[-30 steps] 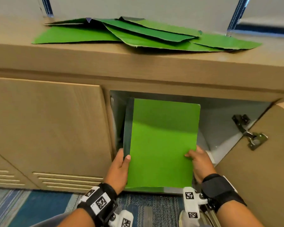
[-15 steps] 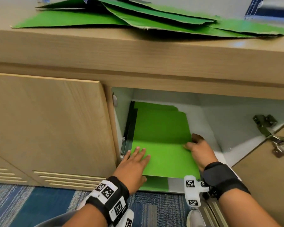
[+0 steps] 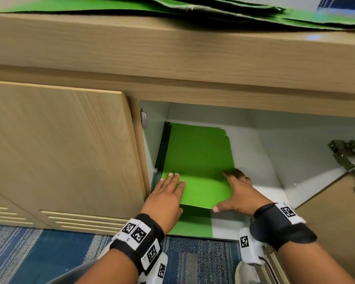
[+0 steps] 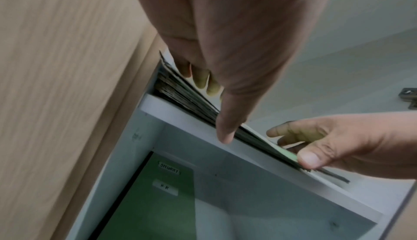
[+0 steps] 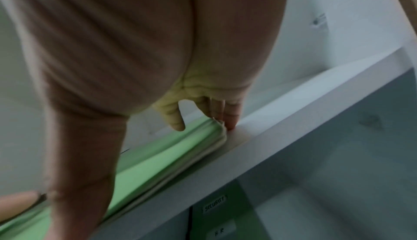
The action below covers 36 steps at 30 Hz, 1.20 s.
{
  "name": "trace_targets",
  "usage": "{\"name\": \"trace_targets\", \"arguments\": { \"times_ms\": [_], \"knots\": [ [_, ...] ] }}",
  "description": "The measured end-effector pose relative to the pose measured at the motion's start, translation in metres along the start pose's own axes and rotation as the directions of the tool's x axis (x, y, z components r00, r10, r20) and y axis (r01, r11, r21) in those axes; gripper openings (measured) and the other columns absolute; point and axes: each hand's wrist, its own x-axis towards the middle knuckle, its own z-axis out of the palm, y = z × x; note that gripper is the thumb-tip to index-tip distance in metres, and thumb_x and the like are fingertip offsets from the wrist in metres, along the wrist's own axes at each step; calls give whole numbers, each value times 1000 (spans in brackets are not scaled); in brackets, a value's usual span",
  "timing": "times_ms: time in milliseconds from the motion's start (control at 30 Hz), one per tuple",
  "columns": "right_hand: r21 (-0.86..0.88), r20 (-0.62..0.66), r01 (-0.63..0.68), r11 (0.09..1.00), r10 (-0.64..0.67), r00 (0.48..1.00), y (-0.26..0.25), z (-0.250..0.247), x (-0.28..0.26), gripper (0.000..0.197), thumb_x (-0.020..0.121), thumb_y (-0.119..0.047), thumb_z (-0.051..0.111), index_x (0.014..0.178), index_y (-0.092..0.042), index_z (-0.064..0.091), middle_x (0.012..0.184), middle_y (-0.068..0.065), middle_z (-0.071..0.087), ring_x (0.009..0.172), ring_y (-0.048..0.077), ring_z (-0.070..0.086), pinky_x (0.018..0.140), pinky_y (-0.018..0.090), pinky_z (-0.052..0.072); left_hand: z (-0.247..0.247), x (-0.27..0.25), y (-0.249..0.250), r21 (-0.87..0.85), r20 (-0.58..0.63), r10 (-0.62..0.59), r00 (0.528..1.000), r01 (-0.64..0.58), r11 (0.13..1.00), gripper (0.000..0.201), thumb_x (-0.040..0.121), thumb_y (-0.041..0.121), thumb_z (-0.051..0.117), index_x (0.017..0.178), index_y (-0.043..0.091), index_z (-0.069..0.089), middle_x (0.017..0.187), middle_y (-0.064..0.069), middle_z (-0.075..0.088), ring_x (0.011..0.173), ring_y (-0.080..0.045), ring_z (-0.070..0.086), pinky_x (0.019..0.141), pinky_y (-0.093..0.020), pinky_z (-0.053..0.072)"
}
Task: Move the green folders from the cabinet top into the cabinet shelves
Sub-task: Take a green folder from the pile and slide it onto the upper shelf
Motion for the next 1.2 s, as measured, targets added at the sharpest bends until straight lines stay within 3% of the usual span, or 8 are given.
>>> {"name": "trace_targets", "arguments": {
  "times_ms": [167,300,433,533,667,900,1033,1200],
  "knots": [
    [-81,34,38,996,-35,999,-1,-1,2,125,53,-52,86,153,-33,13,157,5,3,141,31,13,114,35,27,-2,-4,1,-8,-26,8,1000,-8,1000,82,91,34,56,153,16,7,162,-7,-4,149,-20,-7,120,-31,-6],
    [-146,-63,73,987,-83,995,-1,-5,9,104,57,-52,83,147,-35,33,154,-2,20,132,30,30,110,31,33,-2,-6,-6,-18,-46,-19,999,18,1000,75,93,31,54,153,17,11,162,-7,0,149,-21,-4,117,-29,-8],
    [-189,-105,93,978,-114,988,0,-6,13,94,59,-55,79,143,-38,40,150,-7,30,125,28,37,106,29,36,-3,-3,-11,2,-41,-12,999,12,1000,61,96,13,46,151,22,22,161,-9,6,149,-27,0,114,-31,-8],
    [-218,-130,93,972,-124,984,1,-5,13,88,61,-57,77,141,-41,43,149,-9,34,124,27,41,105,30,38,-2,10,-14,71,-8,30,1000,-29,997,71,90,-1,46,151,26,21,161,-8,8,148,-31,1,116,-38,-7],
    [-233,-149,103,967,-141,979,4,-3,14,83,62,-60,75,138,-43,47,148,-11,39,125,26,44,106,29,38,-3,24,-11,143,99,26,995,-40,989,81,84,-3,46,152,27,15,161,-8,7,148,-32,1,120,-48,-2],
    [-231,-151,94,968,-131,980,5,1,14,81,64,-59,75,138,-42,47,149,-10,38,126,26,42,107,29,36,2,25,-13,148,70,19,997,-29,989,82,80,-6,46,150,26,19,159,-7,13,147,-31,5,120,-49,2],
    [-243,-142,83,966,-120,983,-1,1,11,82,67,-56,73,141,-37,43,148,-6,36,124,30,43,106,32,37,4,23,-16,76,31,25,999,-28,997,69,89,5,48,149,29,24,158,-6,18,147,-30,10,119,-44,1],
    [-232,-179,44,972,-87,980,-15,-7,-5,82,70,-60,69,142,-31,41,151,0,32,131,30,42,108,39,35,-14,17,-18,-228,-8,31,999,-32,973,56,97,33,47,149,34,26,158,-1,23,146,-20,19,119,-32,8]
  ]
}}
